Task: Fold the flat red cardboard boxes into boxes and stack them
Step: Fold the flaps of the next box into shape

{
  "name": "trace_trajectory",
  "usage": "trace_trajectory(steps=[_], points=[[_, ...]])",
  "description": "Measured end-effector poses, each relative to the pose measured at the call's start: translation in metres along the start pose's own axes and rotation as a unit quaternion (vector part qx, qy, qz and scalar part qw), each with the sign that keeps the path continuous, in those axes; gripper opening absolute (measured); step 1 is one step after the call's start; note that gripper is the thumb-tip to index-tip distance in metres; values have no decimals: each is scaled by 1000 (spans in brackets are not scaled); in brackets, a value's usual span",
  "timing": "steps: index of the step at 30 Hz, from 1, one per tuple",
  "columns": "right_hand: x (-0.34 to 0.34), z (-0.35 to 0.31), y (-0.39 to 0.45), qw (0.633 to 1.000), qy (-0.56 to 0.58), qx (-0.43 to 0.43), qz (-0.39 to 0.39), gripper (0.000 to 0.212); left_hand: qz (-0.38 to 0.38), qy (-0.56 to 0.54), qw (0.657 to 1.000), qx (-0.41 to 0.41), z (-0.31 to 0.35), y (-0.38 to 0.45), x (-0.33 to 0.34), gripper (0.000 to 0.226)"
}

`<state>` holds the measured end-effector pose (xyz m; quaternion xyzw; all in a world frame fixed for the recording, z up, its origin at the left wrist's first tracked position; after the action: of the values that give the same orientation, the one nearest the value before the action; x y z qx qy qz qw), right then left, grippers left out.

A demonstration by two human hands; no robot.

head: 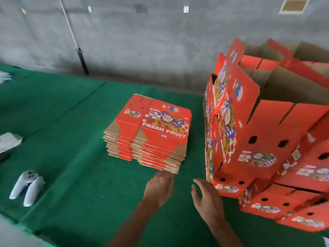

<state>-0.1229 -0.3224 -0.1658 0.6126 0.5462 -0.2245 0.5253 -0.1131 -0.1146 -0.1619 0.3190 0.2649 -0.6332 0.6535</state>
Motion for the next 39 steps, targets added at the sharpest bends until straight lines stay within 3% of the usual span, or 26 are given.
trace_trajectory(steps=[3, 6, 9, 12, 17, 19, 21, 26, 29, 34, 36, 39], points=[[26, -36, 53, 998, 28, 21, -55, 42, 18, 54, 998, 14, -48, 37, -52, 36], [54, -44, 103, 983, 54, 117, -129, 60, 27, 107, 994, -7, -81, 82, -94, 48], [80, -34, 141, 956, 84, 234, -157, 68, 88, 124, 988, -11, -102, 120, -125, 52], [102, -26, 173, 928, 119, 300, -184, 71, 121, 88, 988, -34, -117, 159, -156, 56], [124, -23, 183, 920, 102, 311, -217, 60, 88, 103, 980, -145, -140, 182, -169, 75], [128, -29, 183, 920, 114, 316, -204, 43, 75, 88, 983, -144, -144, 183, -171, 78], [126, -38, 185, 923, 116, 322, -176, 44, 61, 98, 984, -137, -147, 185, -175, 77], [117, -55, 185, 929, 138, 314, -136, 33, 1, 310, 944, -110, -137, 189, -178, 60], [109, -64, 187, 919, 224, 309, -100, 37, 23, 335, 940, -62, -127, 197, -180, 47], [75, -81, 187, 925, 253, 282, -22, 30, 81, 306, 948, -33, -113, 193, -202, 47], [58, -90, 187, 936, 248, 250, 4, 27, 105, 234, 965, -51, -105, 182, -224, 41], [23, -109, 189, 958, 218, 179, 43, 30, 212, 63, 975, -17, -92, 157, -265, 29]])
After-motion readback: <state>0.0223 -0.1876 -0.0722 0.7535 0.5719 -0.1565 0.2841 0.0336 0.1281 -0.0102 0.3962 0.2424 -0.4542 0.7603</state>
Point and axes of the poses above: each hand's wrist, its own y-axis towards the middle knuckle, its own x-axis out of the palm, z = x × y, the point moved 3 cm from there along y, towards the middle knuckle, and after that the axes turned 11 degrees about -y, right-handed, at the moved point
